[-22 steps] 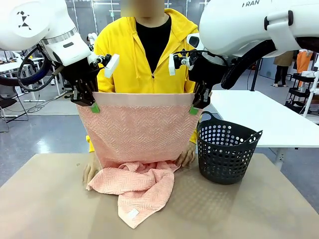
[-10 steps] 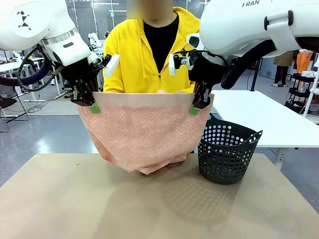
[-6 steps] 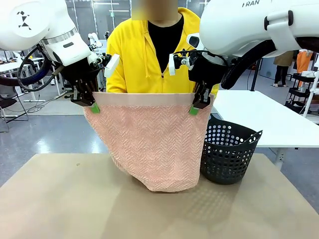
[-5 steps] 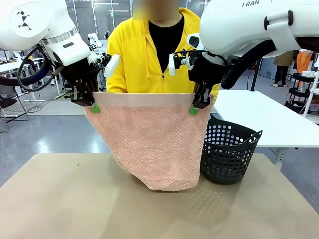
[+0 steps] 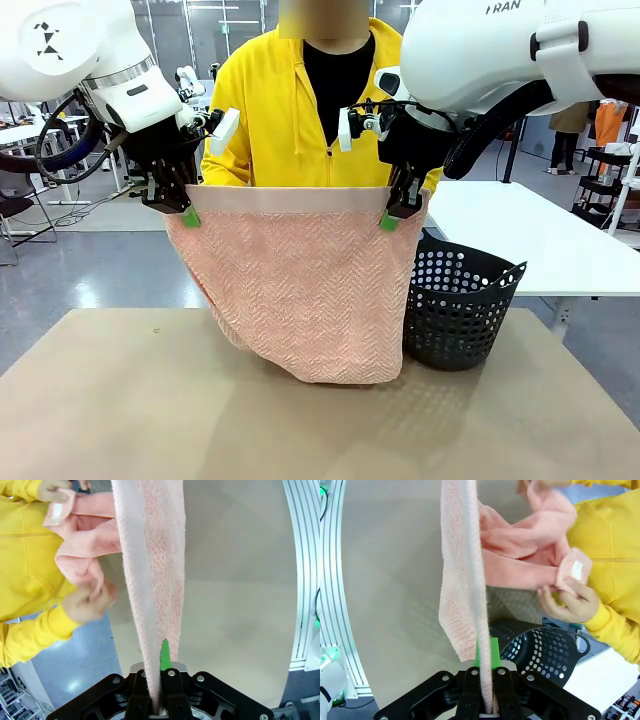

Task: Fold the towel.
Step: Release the end of the 100 cm Hotel Towel you were holding and grab the top end of the folded side.

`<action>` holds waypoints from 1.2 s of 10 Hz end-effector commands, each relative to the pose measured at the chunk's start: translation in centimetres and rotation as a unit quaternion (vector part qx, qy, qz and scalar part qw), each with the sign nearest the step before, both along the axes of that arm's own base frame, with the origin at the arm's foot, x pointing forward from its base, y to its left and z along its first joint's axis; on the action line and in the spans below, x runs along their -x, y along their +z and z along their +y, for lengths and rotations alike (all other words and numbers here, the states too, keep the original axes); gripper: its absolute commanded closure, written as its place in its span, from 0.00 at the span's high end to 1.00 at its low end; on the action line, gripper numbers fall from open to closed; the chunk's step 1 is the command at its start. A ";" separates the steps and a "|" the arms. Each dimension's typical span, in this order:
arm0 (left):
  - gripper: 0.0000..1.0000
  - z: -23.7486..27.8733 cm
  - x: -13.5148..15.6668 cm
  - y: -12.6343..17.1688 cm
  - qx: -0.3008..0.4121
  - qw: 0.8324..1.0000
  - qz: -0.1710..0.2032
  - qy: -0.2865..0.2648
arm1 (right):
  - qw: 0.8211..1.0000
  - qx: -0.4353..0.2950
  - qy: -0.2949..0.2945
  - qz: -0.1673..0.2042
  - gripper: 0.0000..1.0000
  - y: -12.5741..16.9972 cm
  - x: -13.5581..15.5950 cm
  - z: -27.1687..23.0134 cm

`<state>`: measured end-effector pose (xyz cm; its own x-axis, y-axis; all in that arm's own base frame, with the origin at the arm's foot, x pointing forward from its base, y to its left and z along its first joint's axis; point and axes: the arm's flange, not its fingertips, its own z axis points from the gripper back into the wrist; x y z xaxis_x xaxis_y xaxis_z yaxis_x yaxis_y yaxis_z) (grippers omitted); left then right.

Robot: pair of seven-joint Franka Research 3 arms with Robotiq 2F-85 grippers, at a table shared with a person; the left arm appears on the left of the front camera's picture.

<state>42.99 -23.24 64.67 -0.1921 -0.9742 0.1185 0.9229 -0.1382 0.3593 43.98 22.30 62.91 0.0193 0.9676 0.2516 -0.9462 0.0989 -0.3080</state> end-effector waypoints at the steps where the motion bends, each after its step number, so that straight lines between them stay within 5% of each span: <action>1: 0.00 0.1 -0.1 0.1 -0.002 1.000 -0.002 0.000 | 1.000 0.001 0.000 0.000 0.00 -0.1 -0.1 -0.1; 12: 0.00 0.1 -0.1 0.1 -0.002 1.000 -0.002 0.000 | 1.000 0.001 0.000 0.000 0.00 -0.1 -0.1 -0.1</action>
